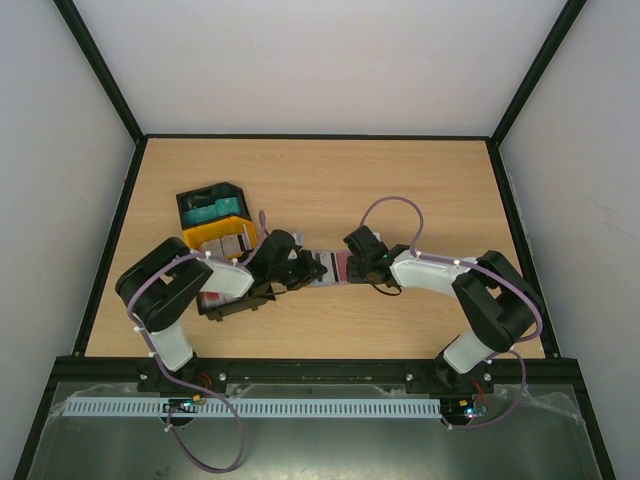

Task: Put the credit cards into the card holder
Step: Insert the credit card into the card holder.

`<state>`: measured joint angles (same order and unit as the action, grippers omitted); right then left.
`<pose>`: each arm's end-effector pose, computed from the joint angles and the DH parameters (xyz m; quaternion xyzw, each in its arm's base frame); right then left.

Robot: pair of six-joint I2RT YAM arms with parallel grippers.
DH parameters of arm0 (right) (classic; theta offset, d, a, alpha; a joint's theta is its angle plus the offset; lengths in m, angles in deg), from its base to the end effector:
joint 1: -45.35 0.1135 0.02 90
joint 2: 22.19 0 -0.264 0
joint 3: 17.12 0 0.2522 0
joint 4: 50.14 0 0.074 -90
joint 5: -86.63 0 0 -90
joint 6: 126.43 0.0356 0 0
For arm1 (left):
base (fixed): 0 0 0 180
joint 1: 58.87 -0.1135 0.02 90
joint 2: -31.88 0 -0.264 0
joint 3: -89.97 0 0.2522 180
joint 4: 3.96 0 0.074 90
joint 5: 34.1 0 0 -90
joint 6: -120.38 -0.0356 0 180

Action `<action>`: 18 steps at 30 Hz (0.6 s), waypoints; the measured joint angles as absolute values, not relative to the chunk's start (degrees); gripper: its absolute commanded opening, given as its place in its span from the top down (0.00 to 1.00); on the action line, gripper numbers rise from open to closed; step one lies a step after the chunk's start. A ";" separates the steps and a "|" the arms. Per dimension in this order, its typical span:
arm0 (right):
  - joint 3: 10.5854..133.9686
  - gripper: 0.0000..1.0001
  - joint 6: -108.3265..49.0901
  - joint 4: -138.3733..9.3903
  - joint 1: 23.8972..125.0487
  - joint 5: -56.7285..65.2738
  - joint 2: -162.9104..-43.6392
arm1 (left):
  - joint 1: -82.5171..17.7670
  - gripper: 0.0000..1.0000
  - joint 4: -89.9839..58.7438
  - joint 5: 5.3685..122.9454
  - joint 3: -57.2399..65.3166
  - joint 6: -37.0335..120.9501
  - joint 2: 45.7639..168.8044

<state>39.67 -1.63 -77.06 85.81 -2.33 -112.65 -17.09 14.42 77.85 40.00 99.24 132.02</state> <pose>0.2171 0.1860 0.1422 -0.0501 0.9659 0.1619 0.1957 0.2290 -0.2225 0.1233 -0.1108 0.8556 -0.4873 0.1349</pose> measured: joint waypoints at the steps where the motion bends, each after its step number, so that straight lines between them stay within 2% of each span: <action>1: 39.67 0.65 -1.52 -77.06 85.81 -2.31 -112.65 | -17.09 0.97 14.57 77.89 40.05 99.39 131.93; 18: 39.67 0.68 -1.10 -77.09 85.84 -2.99 -112.65 | -17.05 0.97 14.83 78.07 40.59 99.35 129.87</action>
<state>39.67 -1.10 -77.09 85.84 -2.99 -112.65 -17.05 14.83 78.07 40.59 99.35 129.87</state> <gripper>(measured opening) 0.321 0.026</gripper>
